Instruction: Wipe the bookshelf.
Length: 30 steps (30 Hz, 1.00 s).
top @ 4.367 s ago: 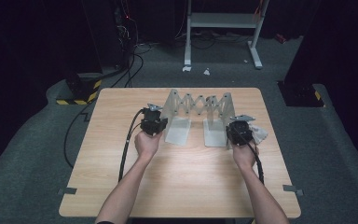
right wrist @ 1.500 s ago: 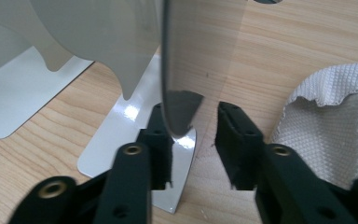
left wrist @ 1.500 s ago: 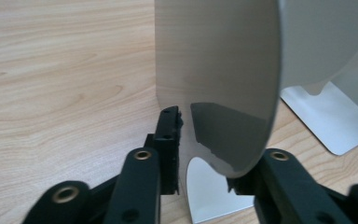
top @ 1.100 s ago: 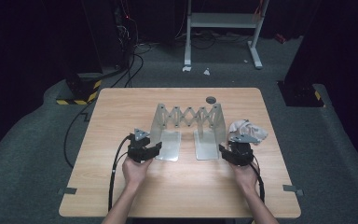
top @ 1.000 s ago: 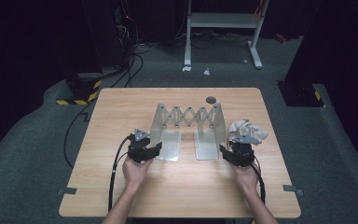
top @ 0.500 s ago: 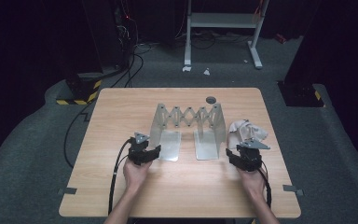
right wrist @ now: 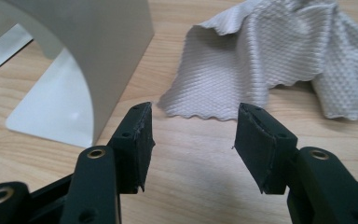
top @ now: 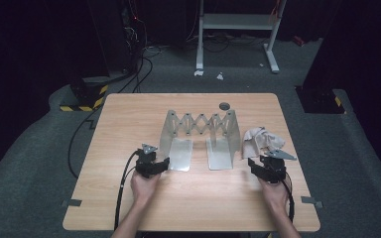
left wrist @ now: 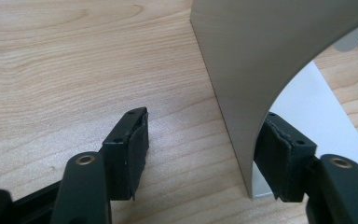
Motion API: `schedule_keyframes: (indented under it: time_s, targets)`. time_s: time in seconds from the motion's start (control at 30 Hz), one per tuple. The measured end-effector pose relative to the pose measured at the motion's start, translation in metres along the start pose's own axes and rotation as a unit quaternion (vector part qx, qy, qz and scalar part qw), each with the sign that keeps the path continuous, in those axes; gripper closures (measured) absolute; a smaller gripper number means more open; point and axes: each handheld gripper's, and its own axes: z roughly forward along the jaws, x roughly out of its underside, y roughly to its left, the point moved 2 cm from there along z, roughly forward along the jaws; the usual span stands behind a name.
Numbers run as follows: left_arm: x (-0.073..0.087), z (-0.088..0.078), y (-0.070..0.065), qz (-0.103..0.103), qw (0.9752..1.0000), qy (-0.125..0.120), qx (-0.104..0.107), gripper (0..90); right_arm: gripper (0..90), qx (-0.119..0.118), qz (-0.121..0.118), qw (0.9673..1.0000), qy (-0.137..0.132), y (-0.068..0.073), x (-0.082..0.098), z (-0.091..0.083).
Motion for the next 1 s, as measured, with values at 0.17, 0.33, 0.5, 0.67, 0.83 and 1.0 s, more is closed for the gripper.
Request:
schedule_keyframes:
  time_s: [0.17, 0.33, 0.5, 0.67, 0.83, 1.0]
  targets:
    - [0.001, 0.001, 0.000, 0.013, 0.9999, -0.006, -0.004, 42.3, 45.7, 0.022, -0.001, 0.9997, -0.013, -0.010, -0.009, -0.001]
    - [0.003, 0.002, -0.004, 0.016, 0.9997, -0.019, -0.001, 48.8, 41.9, 0.036, 0.003, 0.9993, -0.014, -0.020, -0.023, 0.003]
    - [0.005, 0.001, -0.005, 0.018, 0.9996, -0.023, -0.002, 54.4, 36.5, 0.046, 0.006, 0.9989, -0.006, -0.028, -0.041, 0.015]
    - [0.004, 0.001, -0.004, 0.016, 0.9996, -0.023, -0.002, 55.9, 34.2, 0.053, 0.014, 0.9985, 0.003, -0.030, -0.052, 0.027]
    - [0.005, 0.001, -0.004, 0.016, 0.9996, -0.024, -0.003, 56.1, 33.3, 0.062, 0.019, 0.9978, 0.014, -0.032, -0.060, 0.043]
    - [0.005, 0.001, -0.004, 0.016, 0.9996, -0.024, -0.002, 56.0, 31.3, 0.063, 0.028, 0.9969, 0.038, -0.035, -0.064, 0.058]
